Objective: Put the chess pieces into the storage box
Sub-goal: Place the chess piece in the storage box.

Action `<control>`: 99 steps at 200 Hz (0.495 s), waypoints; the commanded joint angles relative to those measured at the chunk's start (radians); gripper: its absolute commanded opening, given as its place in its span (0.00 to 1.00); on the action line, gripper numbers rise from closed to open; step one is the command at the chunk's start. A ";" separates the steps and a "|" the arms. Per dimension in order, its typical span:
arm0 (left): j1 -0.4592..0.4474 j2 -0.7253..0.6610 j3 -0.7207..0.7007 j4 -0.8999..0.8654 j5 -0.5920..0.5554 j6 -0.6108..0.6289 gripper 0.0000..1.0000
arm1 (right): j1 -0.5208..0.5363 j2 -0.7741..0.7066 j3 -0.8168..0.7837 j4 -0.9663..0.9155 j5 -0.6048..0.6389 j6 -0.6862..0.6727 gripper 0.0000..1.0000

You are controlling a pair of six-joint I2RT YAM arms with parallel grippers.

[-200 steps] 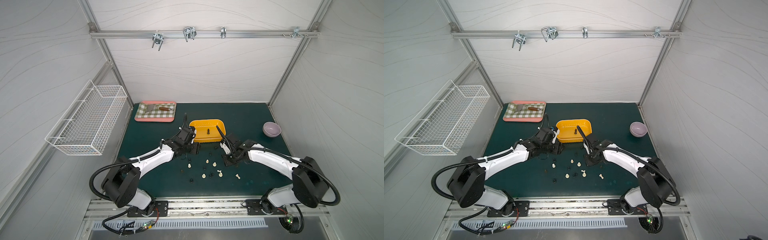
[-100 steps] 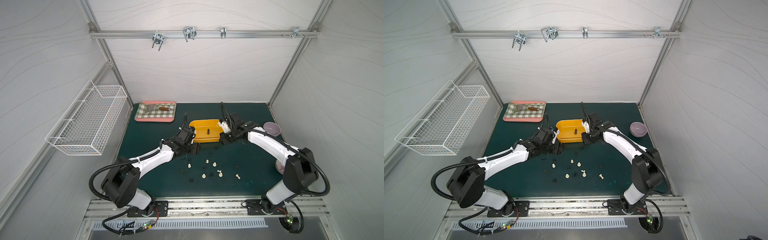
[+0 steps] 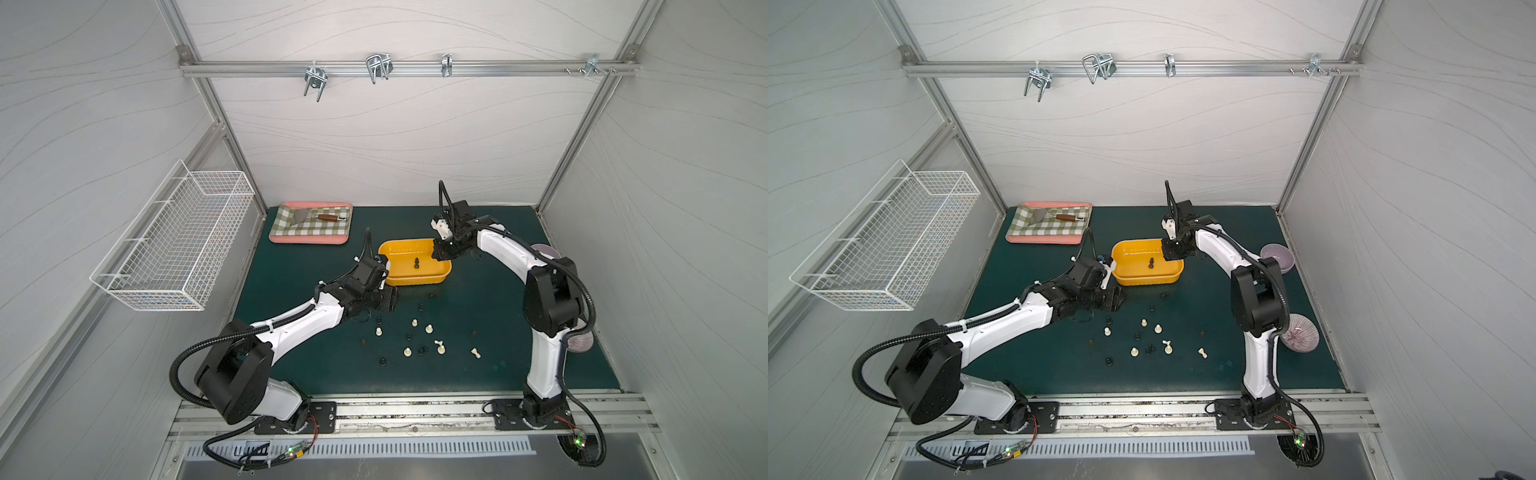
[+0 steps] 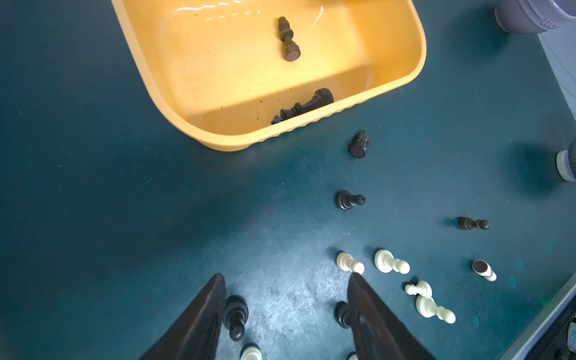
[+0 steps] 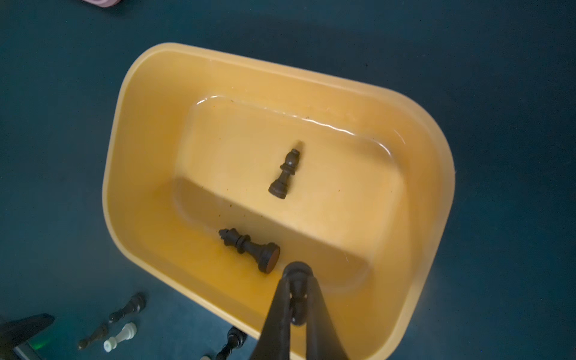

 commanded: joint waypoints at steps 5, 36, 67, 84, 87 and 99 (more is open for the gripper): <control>-0.002 -0.043 -0.001 -0.003 -0.009 -0.004 0.64 | -0.007 0.043 0.037 -0.041 -0.027 -0.018 0.05; -0.003 -0.058 -0.022 0.003 -0.015 -0.011 0.64 | -0.009 0.056 0.043 -0.040 -0.019 -0.017 0.11; -0.003 -0.059 -0.024 0.003 -0.015 -0.013 0.64 | -0.009 0.057 0.040 -0.038 -0.014 -0.013 0.33; -0.002 -0.060 -0.024 0.005 -0.017 -0.013 0.64 | -0.009 0.053 0.040 -0.040 -0.012 -0.014 0.46; -0.002 -0.059 -0.025 0.005 -0.018 -0.013 0.64 | -0.008 0.052 0.038 -0.040 -0.012 -0.013 0.47; -0.002 -0.060 -0.026 0.004 -0.016 -0.014 0.64 | -0.009 0.046 0.038 -0.041 -0.012 -0.014 0.49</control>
